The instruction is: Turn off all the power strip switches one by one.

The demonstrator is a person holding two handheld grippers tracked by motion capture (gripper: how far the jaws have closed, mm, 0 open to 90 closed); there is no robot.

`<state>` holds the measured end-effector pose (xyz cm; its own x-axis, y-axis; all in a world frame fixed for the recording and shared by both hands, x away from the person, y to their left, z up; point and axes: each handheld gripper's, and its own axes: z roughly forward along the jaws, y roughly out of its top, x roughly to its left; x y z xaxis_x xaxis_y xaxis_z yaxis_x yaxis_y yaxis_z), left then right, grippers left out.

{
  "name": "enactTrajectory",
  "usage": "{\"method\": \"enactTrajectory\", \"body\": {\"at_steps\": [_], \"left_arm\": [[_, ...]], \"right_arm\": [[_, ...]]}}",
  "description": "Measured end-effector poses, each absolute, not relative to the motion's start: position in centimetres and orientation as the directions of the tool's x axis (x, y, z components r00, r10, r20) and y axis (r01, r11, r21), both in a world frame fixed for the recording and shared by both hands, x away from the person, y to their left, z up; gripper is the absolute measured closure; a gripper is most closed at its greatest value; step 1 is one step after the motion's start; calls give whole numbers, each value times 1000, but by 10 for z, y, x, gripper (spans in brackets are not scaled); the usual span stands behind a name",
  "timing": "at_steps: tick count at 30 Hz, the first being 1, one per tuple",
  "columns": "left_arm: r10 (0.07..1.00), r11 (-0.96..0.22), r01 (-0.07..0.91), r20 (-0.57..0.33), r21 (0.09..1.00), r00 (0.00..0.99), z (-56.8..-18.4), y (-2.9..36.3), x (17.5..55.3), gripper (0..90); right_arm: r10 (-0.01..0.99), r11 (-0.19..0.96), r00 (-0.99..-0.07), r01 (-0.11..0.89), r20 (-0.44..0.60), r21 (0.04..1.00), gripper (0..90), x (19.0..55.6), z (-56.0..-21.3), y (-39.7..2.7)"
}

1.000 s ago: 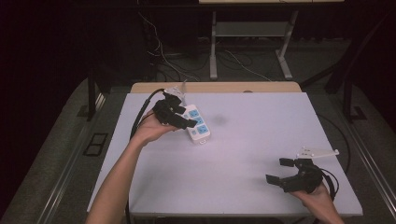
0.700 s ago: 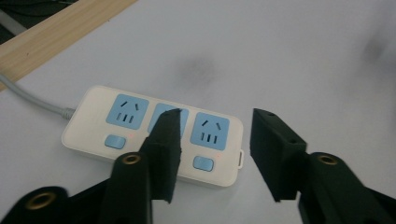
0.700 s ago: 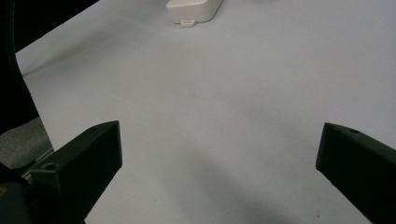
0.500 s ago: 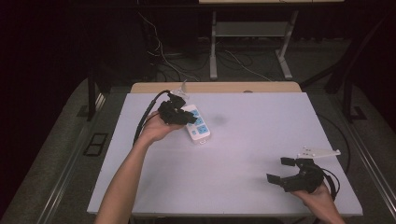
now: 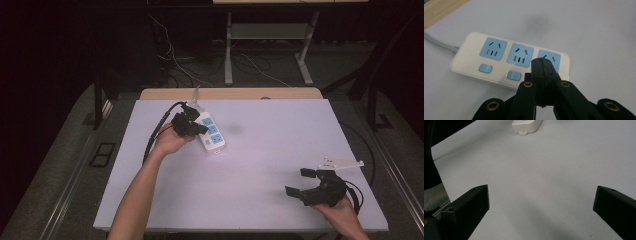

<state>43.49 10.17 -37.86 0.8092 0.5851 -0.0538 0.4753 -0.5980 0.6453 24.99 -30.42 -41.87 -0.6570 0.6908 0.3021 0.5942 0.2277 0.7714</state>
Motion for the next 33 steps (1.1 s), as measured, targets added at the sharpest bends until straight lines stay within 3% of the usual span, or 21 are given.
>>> {"method": "enactTrajectory", "body": {"at_steps": [33], "left_arm": [[575, -591, 520, -130, 617, 808, -411, 98, 437, 892]], "right_arm": [[694, 248, -662, 590, 284, 768, 3, 251, -421, -303]]}}
